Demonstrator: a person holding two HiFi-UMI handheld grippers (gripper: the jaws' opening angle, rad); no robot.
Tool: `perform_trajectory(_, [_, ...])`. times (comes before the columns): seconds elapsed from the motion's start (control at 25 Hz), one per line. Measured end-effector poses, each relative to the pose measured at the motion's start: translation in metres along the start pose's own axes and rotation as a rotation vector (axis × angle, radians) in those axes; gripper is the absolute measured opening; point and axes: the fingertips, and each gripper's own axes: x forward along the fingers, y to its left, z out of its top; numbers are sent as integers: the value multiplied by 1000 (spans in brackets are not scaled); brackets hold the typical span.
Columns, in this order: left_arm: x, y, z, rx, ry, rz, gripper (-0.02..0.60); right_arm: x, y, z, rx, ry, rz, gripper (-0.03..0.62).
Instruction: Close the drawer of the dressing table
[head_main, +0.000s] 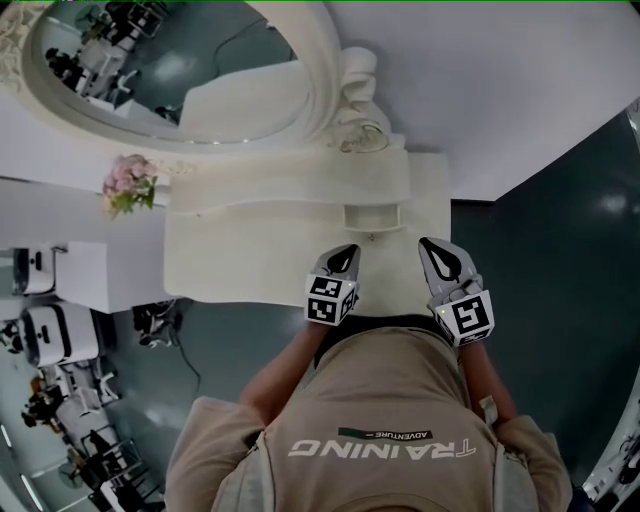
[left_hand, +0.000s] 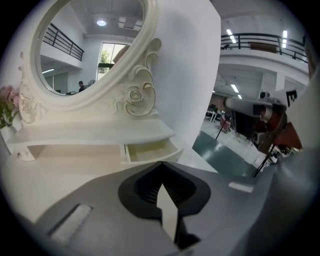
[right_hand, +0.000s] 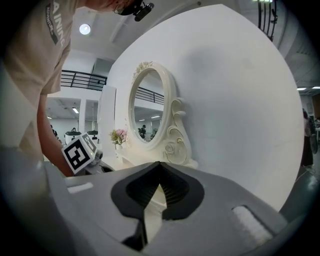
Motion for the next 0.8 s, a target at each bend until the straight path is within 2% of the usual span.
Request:
perform_trajectory(0.08, [5, -3, -13, 30, 52, -10, 18, 3, 6, 6, -25, -11, 17, 2])
perform_trajectory(0.16, [12, -5, -25, 23, 101, -32, 18, 6, 12, 14, -81, -20, 32, 2])
perform_trajectory(0.24, [23, -6, -41, -36, 165, -61, 18, 8, 18, 17, -120, -29, 47, 2])
perform_trajectory(0.32, [32, -4, -56, -134, 217, -82, 18, 10, 21, 18, -136, -27, 58, 2])
perform_trajectory(0.4, [38, 1, -64, -213, 236, -79, 18, 9, 22, 17, -125, -20, 57, 2])
perform_trajectory(0.6, [56, 5, -75, -294, 268, -86, 18, 4, 16, 10, -97, -12, 34, 2])
perform_trajectory(0.8, [68, 2, -67, -264, 278, -94, 18, 4, 12, -2, -34, -2, 1, 2])
